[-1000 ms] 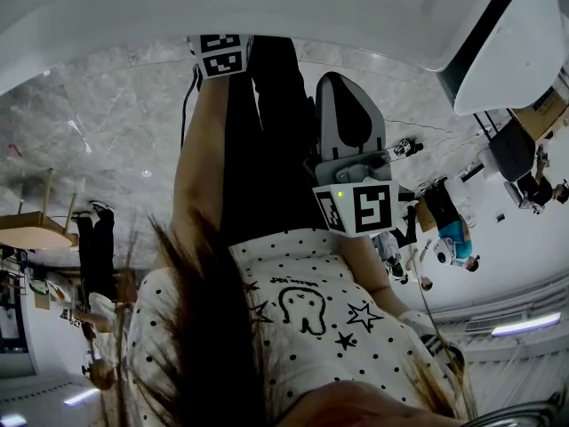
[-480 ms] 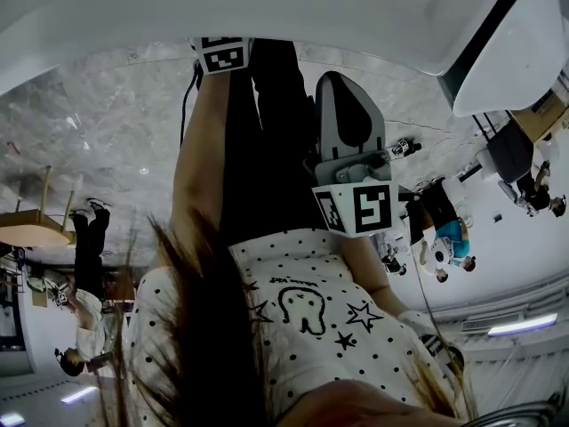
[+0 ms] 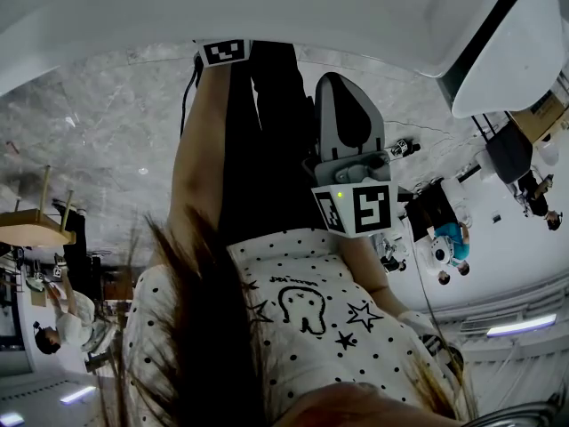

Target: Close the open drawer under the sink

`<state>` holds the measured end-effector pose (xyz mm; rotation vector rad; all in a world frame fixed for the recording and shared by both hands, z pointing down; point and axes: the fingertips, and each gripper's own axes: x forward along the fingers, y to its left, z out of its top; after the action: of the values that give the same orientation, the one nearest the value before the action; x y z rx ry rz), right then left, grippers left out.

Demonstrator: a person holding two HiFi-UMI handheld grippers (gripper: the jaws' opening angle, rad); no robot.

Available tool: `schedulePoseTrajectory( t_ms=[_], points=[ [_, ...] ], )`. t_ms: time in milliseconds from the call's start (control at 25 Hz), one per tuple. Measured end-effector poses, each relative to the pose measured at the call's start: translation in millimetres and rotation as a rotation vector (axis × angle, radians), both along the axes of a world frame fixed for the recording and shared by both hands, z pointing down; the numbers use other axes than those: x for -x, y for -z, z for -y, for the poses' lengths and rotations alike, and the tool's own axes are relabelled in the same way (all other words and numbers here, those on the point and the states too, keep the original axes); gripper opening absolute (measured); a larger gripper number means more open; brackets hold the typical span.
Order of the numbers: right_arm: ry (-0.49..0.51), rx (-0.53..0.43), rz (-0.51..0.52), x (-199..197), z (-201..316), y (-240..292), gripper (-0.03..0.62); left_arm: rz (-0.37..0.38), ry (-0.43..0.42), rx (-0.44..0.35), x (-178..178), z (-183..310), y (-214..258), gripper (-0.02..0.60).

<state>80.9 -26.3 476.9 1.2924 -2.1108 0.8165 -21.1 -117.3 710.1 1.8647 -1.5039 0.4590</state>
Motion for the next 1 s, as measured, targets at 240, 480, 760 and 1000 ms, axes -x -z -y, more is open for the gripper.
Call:
schedulePoseTrajectory(
  t_ms=[240, 480, 760, 1000],
  points=[
    [-0.004, 0.001, -0.001, -1, 1, -2, 0.014, -0.035, -0.017, -0.024, -7, 4, 2, 0.141],
    [0.0, 0.003, 0.001, -2, 3, 2, 0.014, -0.062, -0.013, -0.072, -13, 16, 14, 0.141],
    [0.006, -0.001, 0.0, 4, -3, 0, 0.014, -0.028, 0.015, -0.011, 1, 4, 0, 0.142],
    [0.006, -0.004, 0.001, 1, -6, 2, 0.014, -0.026, 0.014, -0.009, -3, 6, 1, 0.143]
  ],
)
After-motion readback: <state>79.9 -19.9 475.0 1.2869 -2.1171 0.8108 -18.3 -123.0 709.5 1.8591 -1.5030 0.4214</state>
